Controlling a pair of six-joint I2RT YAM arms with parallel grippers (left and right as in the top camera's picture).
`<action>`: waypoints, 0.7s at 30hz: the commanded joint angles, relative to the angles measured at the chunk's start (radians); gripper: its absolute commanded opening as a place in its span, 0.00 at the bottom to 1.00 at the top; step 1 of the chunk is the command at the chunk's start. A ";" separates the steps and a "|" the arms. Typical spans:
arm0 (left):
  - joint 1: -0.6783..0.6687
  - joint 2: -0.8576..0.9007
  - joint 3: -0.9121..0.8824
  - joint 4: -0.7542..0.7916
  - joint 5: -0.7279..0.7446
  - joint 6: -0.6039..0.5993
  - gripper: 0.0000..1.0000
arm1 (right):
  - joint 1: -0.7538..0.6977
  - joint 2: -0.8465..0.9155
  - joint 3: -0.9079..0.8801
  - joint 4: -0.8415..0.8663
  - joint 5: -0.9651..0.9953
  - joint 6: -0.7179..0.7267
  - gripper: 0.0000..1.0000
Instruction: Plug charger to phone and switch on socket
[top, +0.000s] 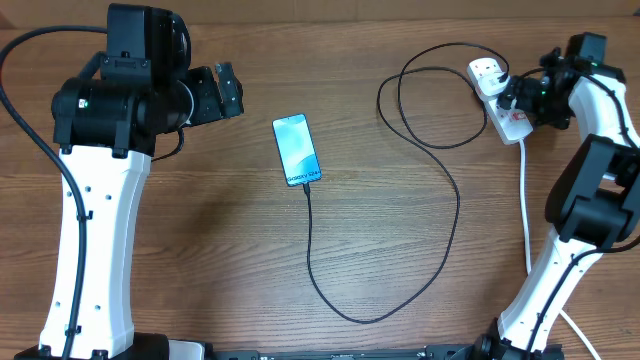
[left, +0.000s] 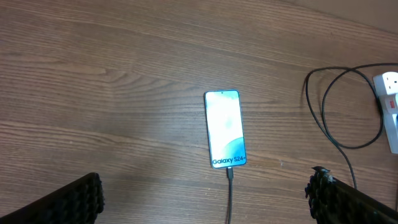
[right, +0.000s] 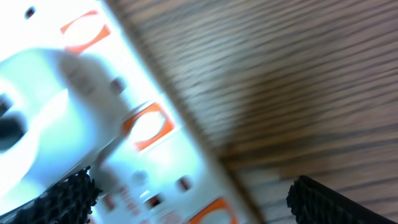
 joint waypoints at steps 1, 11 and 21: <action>0.005 0.004 -0.002 0.003 -0.003 0.019 1.00 | 0.019 -0.105 0.000 -0.015 -0.017 0.002 1.00; 0.005 0.004 -0.002 0.003 -0.003 0.019 1.00 | 0.019 -0.424 0.000 -0.189 -0.017 0.028 1.00; 0.005 0.004 -0.002 0.003 -0.003 0.019 1.00 | 0.023 -0.697 -0.001 -0.423 -0.090 0.087 1.00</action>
